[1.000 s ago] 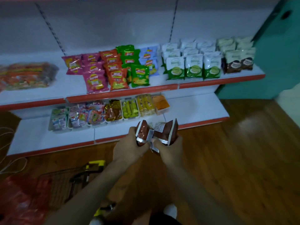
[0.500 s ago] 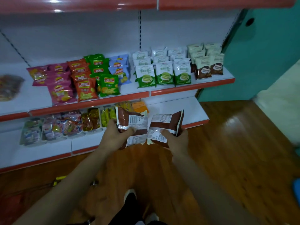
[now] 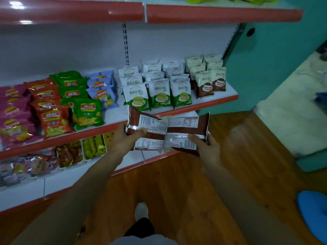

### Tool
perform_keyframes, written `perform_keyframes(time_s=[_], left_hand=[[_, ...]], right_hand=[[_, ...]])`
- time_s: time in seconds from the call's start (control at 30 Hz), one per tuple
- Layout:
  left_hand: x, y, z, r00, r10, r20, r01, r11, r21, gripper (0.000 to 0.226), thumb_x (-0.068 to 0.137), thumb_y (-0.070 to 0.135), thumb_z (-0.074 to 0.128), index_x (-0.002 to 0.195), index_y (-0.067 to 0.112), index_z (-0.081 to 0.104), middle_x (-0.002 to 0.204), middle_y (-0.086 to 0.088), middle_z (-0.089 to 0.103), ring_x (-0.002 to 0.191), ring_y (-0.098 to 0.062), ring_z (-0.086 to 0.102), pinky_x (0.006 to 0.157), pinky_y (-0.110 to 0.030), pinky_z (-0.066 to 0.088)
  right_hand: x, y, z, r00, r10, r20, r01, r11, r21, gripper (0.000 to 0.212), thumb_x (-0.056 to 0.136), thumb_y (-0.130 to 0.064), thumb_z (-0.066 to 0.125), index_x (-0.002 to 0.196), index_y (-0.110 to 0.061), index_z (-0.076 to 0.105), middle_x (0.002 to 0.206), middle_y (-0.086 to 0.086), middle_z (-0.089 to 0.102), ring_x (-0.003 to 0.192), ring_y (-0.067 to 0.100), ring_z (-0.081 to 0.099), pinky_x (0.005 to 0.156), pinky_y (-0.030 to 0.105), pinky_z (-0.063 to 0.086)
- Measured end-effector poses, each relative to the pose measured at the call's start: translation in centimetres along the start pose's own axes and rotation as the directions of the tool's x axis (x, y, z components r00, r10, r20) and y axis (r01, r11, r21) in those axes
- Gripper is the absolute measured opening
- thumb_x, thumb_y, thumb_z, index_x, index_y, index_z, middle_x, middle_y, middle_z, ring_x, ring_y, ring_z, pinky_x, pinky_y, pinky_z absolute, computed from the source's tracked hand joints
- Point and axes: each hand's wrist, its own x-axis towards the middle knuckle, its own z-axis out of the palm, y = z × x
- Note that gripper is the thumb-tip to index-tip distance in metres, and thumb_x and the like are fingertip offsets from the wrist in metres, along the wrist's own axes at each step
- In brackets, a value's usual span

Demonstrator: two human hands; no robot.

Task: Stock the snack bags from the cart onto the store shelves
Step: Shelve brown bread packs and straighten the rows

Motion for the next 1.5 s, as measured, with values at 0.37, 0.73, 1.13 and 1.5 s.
perform_keyframes(time_s=[0.37, 0.73, 1.13, 1.5], left_hand=[[7.9, 3.3, 3.6, 1.000, 0.018, 0.009, -0.018, 1.000, 0.010, 0.033, 0.082, 0.021, 0.071, 0.110, 0.023, 0.054, 0.101, 0.005, 0.064, 0.090, -0.016, 0.066, 0.069, -0.027, 0.054], [10.1, 4.6, 11.0, 1.000, 0.016, 0.009, -0.016, 1.000, 0.017, 0.034, 0.082, 0.015, 0.072, 0.112, 0.014, 0.057, 0.096, 0.002, 0.066, 0.081, -0.008, 0.065, 0.061, -0.019, 0.050], [9.2, 5.8, 27.6, 0.987, 0.088, -0.135, -0.053, 0.970, 0.239, 0.066, 0.080, 0.026, 0.073, 0.133, 0.011, 0.037, 0.116, -0.008, 0.063, 0.099, -0.027, 0.065, 0.085, -0.048, 0.055], [8.4, 5.8, 40.4, 0.979, -0.012, -0.203, 0.039, 0.991, 0.129, 0.049, 0.084, 0.025, 0.069, 0.125, 0.010, 0.048, 0.114, -0.014, 0.065, 0.098, -0.033, 0.065, 0.081, -0.048, 0.056]], right_hand=[[6.8, -3.6, 2.5, 0.990, -0.127, -0.057, 0.122, 0.988, -0.093, 0.027, 0.080, -0.011, 0.073, 0.101, -0.022, 0.059, 0.093, -0.006, 0.067, 0.088, 0.015, 0.067, 0.077, 0.033, 0.058], [11.7, -5.2, -0.7, 0.983, -0.172, -0.070, 0.156, 0.969, -0.194, 0.042, 0.081, -0.018, 0.074, 0.119, -0.009, 0.057, 0.109, 0.006, 0.068, 0.097, 0.022, 0.068, 0.084, 0.046, 0.057], [21.3, -10.6, -16.1, 1.000, -0.007, 0.010, 0.007, 1.000, 0.005, 0.040, 0.080, -0.014, 0.073, 0.115, -0.018, 0.054, 0.117, 0.007, 0.065, 0.099, 0.025, 0.067, 0.077, 0.036, 0.058], [24.3, -10.9, -18.8, 0.877, -0.354, 0.324, 0.474, 0.746, -0.468, 0.057, 0.080, -0.043, 0.070, 0.127, -0.023, 0.046, 0.115, -0.005, 0.057, 0.106, 0.014, 0.058, 0.082, 0.031, 0.055]])
